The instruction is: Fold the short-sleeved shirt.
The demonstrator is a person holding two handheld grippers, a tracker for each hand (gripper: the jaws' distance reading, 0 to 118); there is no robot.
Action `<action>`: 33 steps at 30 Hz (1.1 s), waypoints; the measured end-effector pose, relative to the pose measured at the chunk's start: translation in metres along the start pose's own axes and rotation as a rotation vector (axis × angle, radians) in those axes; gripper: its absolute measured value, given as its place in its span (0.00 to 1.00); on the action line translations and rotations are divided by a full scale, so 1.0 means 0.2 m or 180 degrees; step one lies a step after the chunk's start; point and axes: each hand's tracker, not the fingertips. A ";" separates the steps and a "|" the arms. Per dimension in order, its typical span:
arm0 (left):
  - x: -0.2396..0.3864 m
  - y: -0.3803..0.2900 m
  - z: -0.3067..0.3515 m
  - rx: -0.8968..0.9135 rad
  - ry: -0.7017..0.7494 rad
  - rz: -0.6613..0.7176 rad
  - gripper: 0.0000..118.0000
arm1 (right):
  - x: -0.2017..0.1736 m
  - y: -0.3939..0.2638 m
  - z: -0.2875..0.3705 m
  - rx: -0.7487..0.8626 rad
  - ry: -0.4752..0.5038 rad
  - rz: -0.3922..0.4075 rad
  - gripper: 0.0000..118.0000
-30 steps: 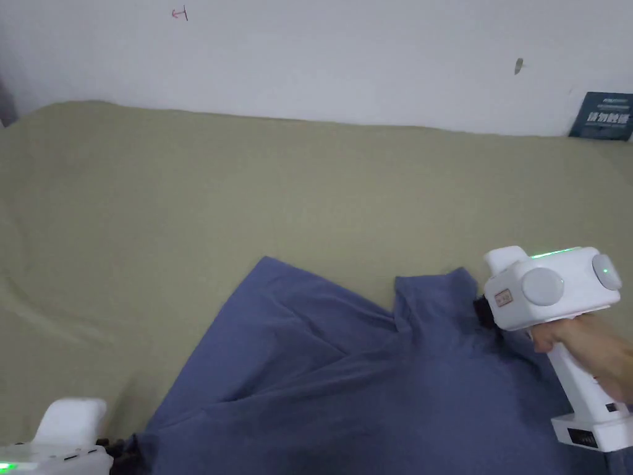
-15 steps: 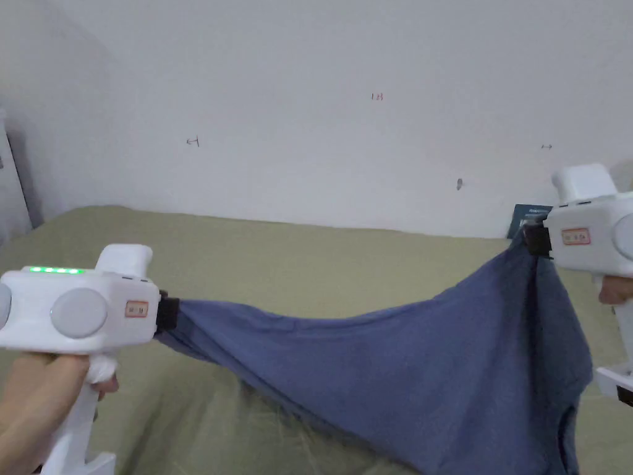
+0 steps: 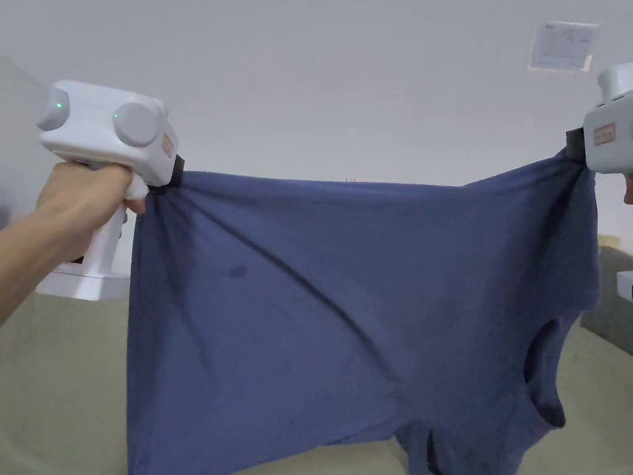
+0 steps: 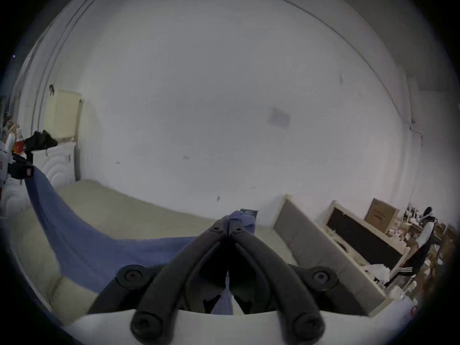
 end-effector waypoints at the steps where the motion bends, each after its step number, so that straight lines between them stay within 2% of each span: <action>1: -0.01 0.04 0.00 0.0001 0.0032 0.0044 0.06 | -0.01 0.03 -0.03 0.0043 -0.0010 -0.0017 0.00; 5: 0.00 0.17 -0.05 0.0055 0.0131 0.0048 0.06 | -0.07 0.14 -0.16 0.0097 -0.0099 0.0047 0.00; 8: 0.05 0.25 -0.11 0.0063 0.0347 -0.0118 0.06 | -0.12 0.18 -0.30 0.0099 -0.0134 0.0061 0.00; 12: 0.11 0.34 -0.23 0.0108 0.0370 -0.0112 0.06 | -0.16 0.22 -0.51 0.0090 -0.0223 0.0137 0.00; 19: 0.24 0.48 -0.56 0.0064 0.0459 -0.0076 0.06 | -0.18 0.24 -0.88 -0.0004 -0.0280 -0.0029 0.00; 25: 0.34 0.54 -0.90 0.0119 0.0567 -0.0097 0.06 | -0.24 0.26 -1.18 0.0030 -0.0358 -0.0020 0.00; 33: 0.39 0.41 -1.34 0.0159 0.0699 -0.0006 0.06 | -0.38 0.13 -1.52 0.0013 -0.0310 -0.0094 0.00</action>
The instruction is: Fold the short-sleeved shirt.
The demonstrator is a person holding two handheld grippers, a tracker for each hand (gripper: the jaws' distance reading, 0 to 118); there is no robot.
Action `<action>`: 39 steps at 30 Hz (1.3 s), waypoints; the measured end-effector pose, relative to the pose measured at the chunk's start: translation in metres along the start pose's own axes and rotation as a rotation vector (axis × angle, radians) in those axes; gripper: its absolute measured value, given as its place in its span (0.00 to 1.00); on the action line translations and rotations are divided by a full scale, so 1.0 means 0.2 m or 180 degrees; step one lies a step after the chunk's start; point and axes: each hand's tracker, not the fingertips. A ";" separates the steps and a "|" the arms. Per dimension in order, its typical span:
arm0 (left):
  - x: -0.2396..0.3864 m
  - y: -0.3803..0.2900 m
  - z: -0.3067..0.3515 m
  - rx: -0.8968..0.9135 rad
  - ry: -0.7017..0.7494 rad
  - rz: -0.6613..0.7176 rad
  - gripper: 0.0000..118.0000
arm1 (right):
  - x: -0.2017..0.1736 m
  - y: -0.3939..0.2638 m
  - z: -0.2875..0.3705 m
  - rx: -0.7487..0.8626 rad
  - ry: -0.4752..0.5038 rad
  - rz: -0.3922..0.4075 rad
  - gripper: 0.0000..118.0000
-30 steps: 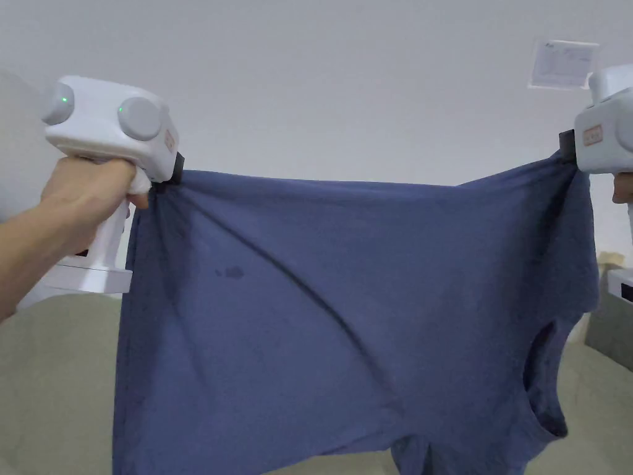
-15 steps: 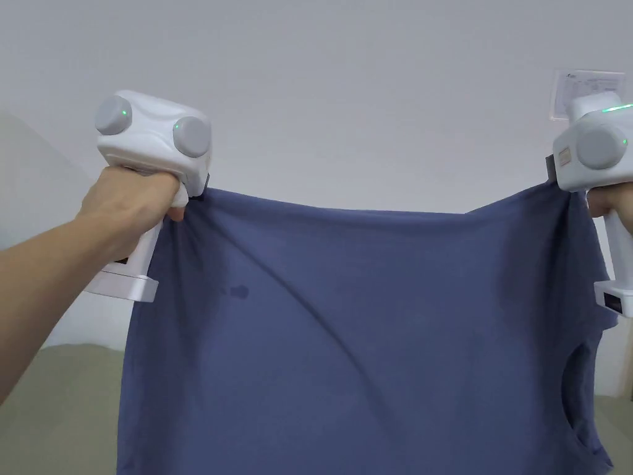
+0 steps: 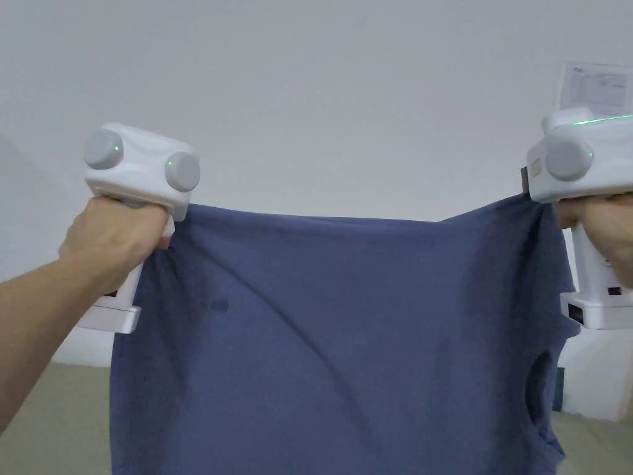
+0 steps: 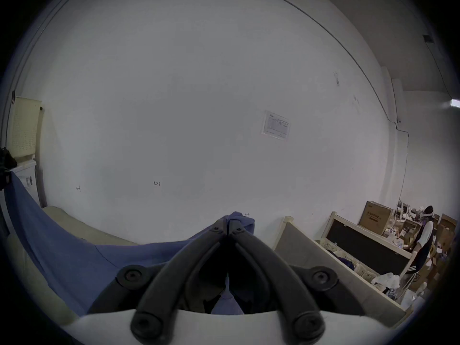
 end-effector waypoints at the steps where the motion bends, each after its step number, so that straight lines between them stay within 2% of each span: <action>1: 0.02 -0.04 -0.05 -0.0007 0.0016 0.0002 0.06 | -0.04 -0.04 -0.05 -0.0052 -0.0009 -0.0026 0.00; 6: 0.09 -0.35 -0.32 -0.0182 0.0029 0.0066 0.06 | -0.21 -0.38 -0.25 -0.0338 0.0058 -0.0177 0.00; 11: 0.16 -0.77 -0.54 -0.0503 -0.0036 -0.0027 0.06 | -0.34 -0.90 -0.38 -0.0733 0.0122 -0.0360 0.00; 18: 0.18 -1.26 -0.61 -0.0840 -0.0177 -0.0147 0.06 | -0.41 -1.47 -0.33 -0.1074 0.0186 -0.0244 0.00; 21: 0.14 -1.38 -0.51 -0.0868 -0.0235 -0.0250 0.06 | -0.37 -1.57 -0.18 -0.1124 0.0271 -0.0111 0.00; 27: -0.03 -1.51 -0.14 -0.0957 -0.0414 -0.0222 0.06 | -0.19 -1.66 0.28 -0.1222 0.0398 -0.0238 0.00; 31: -0.19 -1.65 0.20 -0.1010 -0.0552 -0.0253 0.06 | -0.06 -1.74 0.68 -0.1325 0.0484 -0.0265 0.00; 35: -0.36 -1.84 0.51 -0.1103 -0.0666 -0.0283 0.06 | 0.05 -1.88 1.09 -0.1431 0.0632 -0.0095 0.00; 39: -0.53 -2.09 0.80 -0.1194 -0.0747 -0.0336 0.06 | 0.15 -2.07 1.49 -0.1557 0.0701 -0.0200 0.00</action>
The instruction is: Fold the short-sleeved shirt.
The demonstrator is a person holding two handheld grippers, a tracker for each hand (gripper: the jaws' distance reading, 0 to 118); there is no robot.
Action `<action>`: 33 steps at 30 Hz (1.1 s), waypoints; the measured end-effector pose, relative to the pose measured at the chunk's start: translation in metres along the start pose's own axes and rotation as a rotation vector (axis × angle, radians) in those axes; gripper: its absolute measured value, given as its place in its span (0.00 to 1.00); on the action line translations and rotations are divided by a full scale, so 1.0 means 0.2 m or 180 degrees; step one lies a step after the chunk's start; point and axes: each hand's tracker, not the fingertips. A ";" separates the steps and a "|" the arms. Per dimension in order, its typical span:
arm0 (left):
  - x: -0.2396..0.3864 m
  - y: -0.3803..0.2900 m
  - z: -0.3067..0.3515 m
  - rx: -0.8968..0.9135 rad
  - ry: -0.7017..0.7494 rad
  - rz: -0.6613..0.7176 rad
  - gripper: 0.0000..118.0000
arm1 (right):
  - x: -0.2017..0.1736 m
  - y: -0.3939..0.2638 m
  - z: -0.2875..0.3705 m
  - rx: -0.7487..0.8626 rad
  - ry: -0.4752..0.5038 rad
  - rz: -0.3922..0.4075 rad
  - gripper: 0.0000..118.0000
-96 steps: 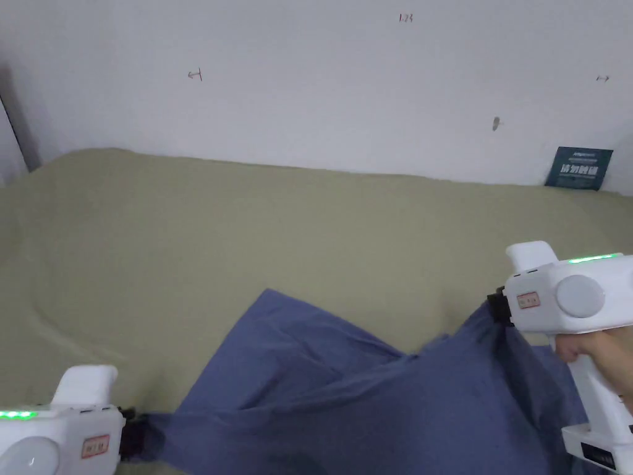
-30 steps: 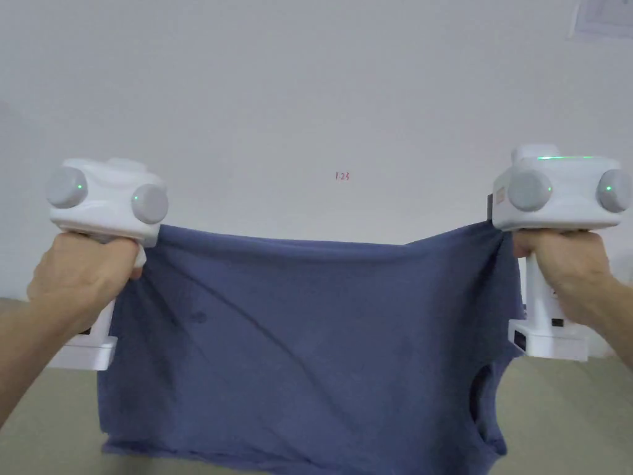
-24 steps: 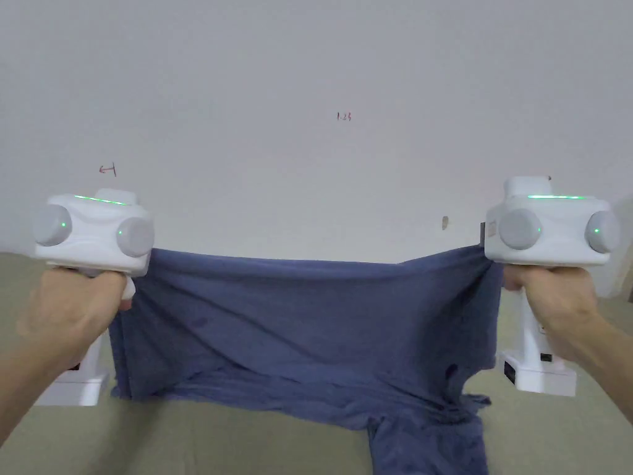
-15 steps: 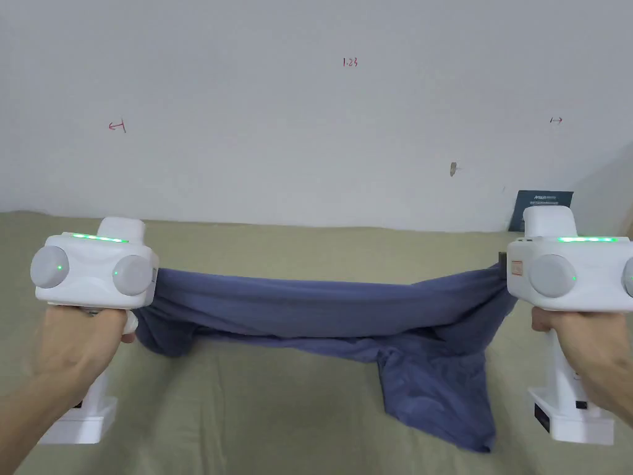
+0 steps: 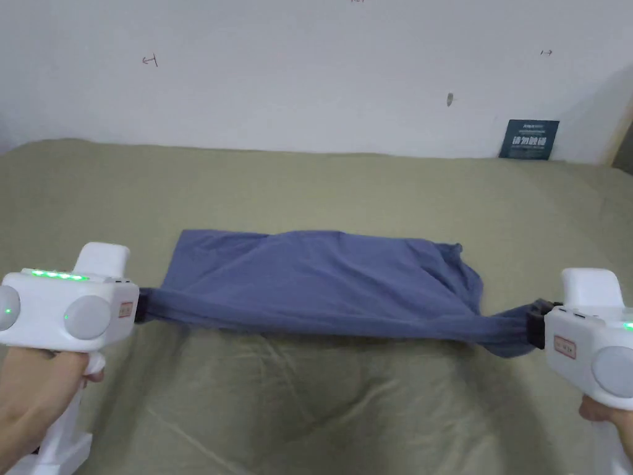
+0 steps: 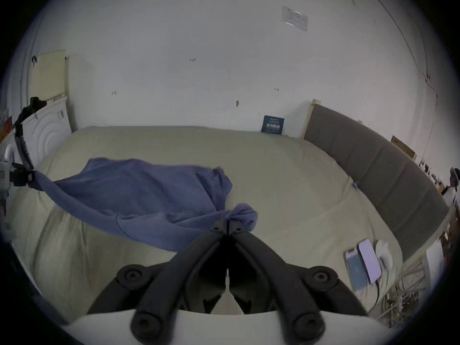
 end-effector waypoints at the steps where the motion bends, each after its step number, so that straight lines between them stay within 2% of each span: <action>1: -0.02 -0.10 0.05 -0.0067 -0.0042 -0.0012 0.06 | 0.01 -0.09 0.06 -0.0048 0.0028 0.0015 0.00; 6: -0.05 -0.47 0.25 -0.0186 -0.0073 -0.0063 0.06 | 0.02 -0.44 0.33 -0.0230 0.0106 -0.0049 0.00; 9: -0.10 -0.62 0.23 -0.0285 -0.0121 -0.0035 0.06 | 0.02 -0.58 0.39 -0.0330 0.0119 -0.0034 0.00; 23: -0.09 -0.71 0.13 -0.0646 -0.0246 0.0088 0.06 | -0.01 -0.68 0.19 -0.0789 0.0064 -0.0041 0.00; 24: -0.09 -0.71 0.13 -0.0649 -0.0249 0.0113 0.06 | -0.02 -0.68 0.19 -0.0802 0.0063 -0.0043 0.01; 25: -0.09 -0.71 0.13 -0.0671 -0.0245 0.0120 0.06 | -0.02 -0.68 0.19 -0.0814 0.0064 -0.0059 0.10; 26: -0.08 -0.71 0.13 -0.0692 -0.0277 0.0125 0.11 | -0.02 -0.68 0.19 -0.0818 0.0051 -0.0098 0.28; 27: -0.08 -0.70 0.15 -0.0733 -0.0271 0.0095 0.28 | -0.02 -0.67 0.19 -0.0836 0.0056 -0.0124 0.57; 28: -0.07 -0.70 0.16 -0.0749 -0.0238 0.0055 0.70 | -0.02 -0.67 0.20 -0.0861 0.0027 -0.0131 0.97; 29: -0.09 -0.70 0.17 -0.0723 -0.0259 0.0056 0.98 | 0.00 -0.67 0.20 -0.0898 0.0036 -0.0132 0.98; 30: -0.10 -0.70 0.18 -0.0724 -0.0299 0.0082 1.00 | 0.01 -0.67 0.22 -0.0905 0.0054 -0.0151 0.91; 31: -0.11 -0.71 0.20 -0.0708 -0.0341 0.0151 1.00 | 0.01 -0.66 0.27 -0.0619 -0.0047 -0.0182 0.87; 33: -0.11 -0.70 0.25 -0.0639 -0.0381 0.0283 0.99 | 0.01 -0.69 0.28 -0.0805 -0.0055 -0.0018 0.88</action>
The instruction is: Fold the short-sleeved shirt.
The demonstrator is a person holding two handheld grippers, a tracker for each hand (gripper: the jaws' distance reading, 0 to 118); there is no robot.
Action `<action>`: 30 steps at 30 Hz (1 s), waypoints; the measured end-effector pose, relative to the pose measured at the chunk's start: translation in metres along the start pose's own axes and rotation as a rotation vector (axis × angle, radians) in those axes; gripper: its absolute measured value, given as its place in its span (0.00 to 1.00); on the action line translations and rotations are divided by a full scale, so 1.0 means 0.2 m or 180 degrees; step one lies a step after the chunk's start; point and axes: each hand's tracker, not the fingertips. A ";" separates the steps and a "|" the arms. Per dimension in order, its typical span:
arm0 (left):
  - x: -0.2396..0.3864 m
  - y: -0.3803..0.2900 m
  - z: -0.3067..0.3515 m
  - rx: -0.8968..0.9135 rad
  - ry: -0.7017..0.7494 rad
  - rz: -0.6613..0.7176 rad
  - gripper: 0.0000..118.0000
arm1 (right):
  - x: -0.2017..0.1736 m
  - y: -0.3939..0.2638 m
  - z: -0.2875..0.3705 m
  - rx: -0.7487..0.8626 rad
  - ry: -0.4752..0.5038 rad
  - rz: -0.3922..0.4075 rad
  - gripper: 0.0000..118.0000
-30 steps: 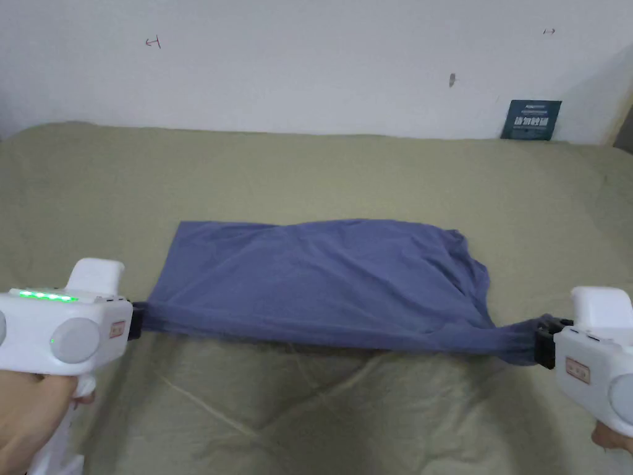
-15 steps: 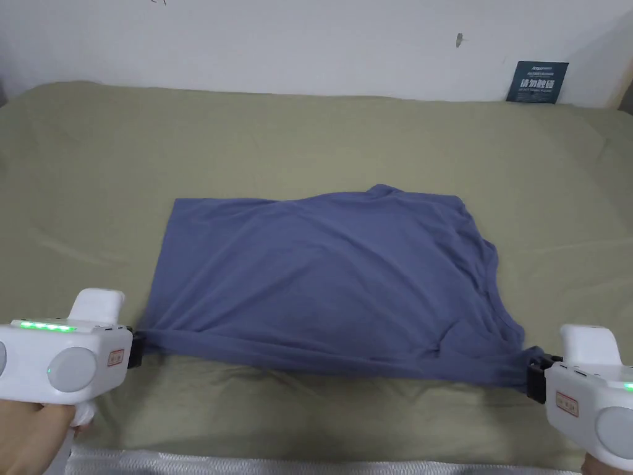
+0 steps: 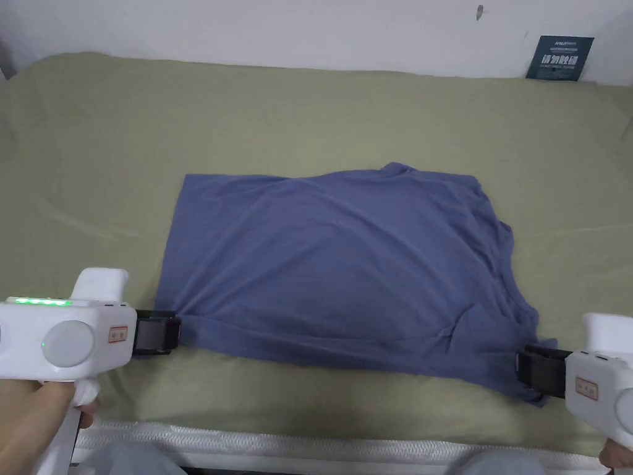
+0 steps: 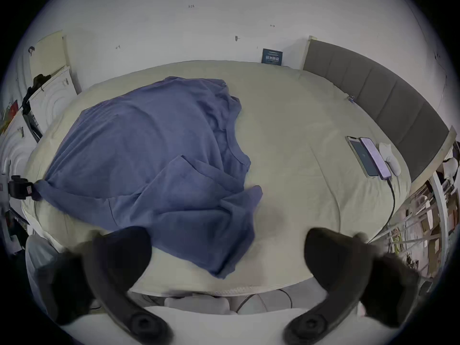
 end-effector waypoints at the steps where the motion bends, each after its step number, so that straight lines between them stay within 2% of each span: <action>1: -0.01 0.00 0.02 0.0009 -0.0016 0.0056 0.99 | 0.01 0.04 0.02 0.0029 -0.0005 0.0020 0.88; 3: -0.02 -0.02 0.11 0.0047 -0.0018 0.0112 0.91 | 0.03 0.04 0.04 0.0061 -0.0031 0.0003 0.82; 4: -0.03 -0.02 0.14 0.0090 -0.0001 0.0156 0.71 | 0.05 0.04 0.06 0.0100 -0.0036 -0.0021 0.62; 5: -0.03 -0.02 0.16 0.0102 0.0003 0.0162 0.44 | 0.07 0.03 0.07 0.0165 -0.0053 -0.0071 0.38; 6: -0.06 -0.02 0.16 0.0091 -0.0003 0.0158 0.13 | 0.08 0.02 0.07 0.0198 -0.0084 -0.0116 0.14; 7: -0.08 -0.03 0.18 0.0090 -0.0011 0.0216 0.00 | 0.09 0.02 0.08 0.0200 -0.0087 -0.0141 0.02; 8: -0.10 -0.03 0.20 0.0079 -0.0052 0.0299 0.00 | 0.10 0.02 0.08 0.0171 -0.0067 -0.0147 0.01; 9: -0.12 -0.03 0.21 0.0020 -0.0157 0.0348 0.00 | 0.12 0.02 0.06 0.0058 0.0043 -0.0144 0.00; 15: -0.12 0.00 0.12 -0.0060 -0.0136 0.0230 0.02 | 0.09 0.01 0.09 0.0120 -0.0011 -0.0069 0.00; 16: -0.13 0.01 0.09 -0.0089 -0.0188 0.0240 0.26 | 0.08 0.01 0.09 0.0118 -0.0001 -0.0083 0.00; 17: -0.14 0.01 0.06 -0.0104 -0.0249 0.0279 0.63 | 0.08 0.01 0.11 0.0122 0.0008 -0.0078 0.00; 18: -0.15 0.03 0.00 -0.0187 -0.0243 0.0359 0.95 | 0.07 0.01 0.12 0.0120 0.0001 -0.0058 0.00; 19: -0.15 0.03 -0.06 -0.0309 -0.0240 0.0382 1.00 | 0.06 0.01 0.13 0.0124 -0.0004 -0.0047 0.00; 21: -0.16 0.02 -0.11 -0.0195 -0.0158 0.0351 0.93 | 0.08 0.01 0.10 0.0062 0.0057 -0.0055 0.00; 22: -0.14 0.03 -0.15 -0.0297 -0.0112 0.0326 0.85 | 0.09 0.02 0.08 0.0056 0.0047 -0.0046 0.00; 23: -0.13 0.03 -0.18 -0.0326 -0.0114 0.0305 0.73 | 0.09 0.02 0.07 0.0029 0.0047 -0.0029 0.00; 24: -0.12 0.03 -0.18 -0.0349 -0.0125 0.0287 0.56 | 0.09 0.02 0.06 0.0014 0.0053 -0.0017 0.00; 25: -0.11 0.02 -0.18 -0.0371 -0.0132 0.0240 0.24 | 0.09 0.02 0.05 0.0006 0.0055 -0.0015 0.00; 26: -0.08 0.03 -0.17 -0.0366 -0.0158 0.0200 0.05 | 0.09 0.02 0.05 0.0000 0.0062 -0.0004 0.01; 27: -0.06 0.02 -0.16 -0.0342 -0.0202 0.0181 0.05 | 0.09 0.02 0.05 -0.0008 0.0098 0.0007 0.04; 28: -0.04 0.02 -0.15 -0.0298 -0.0209 0.0169 0.05 | 0.09 0.02 0.05 -0.0009 0.0174 0.0014 0.27; 29: -0.04 0.01 -0.15 -0.0304 -0.0173 0.0143 0.05 | 0.09 0.02 0.06 0.0002 0.0195 0.0009 0.64; 30: -0.02 0.02 -0.14 -0.0303 -0.0159 0.0096 0.05 | 0.08 0.02 0.05 -0.0010 0.0226 -0.0001 0.64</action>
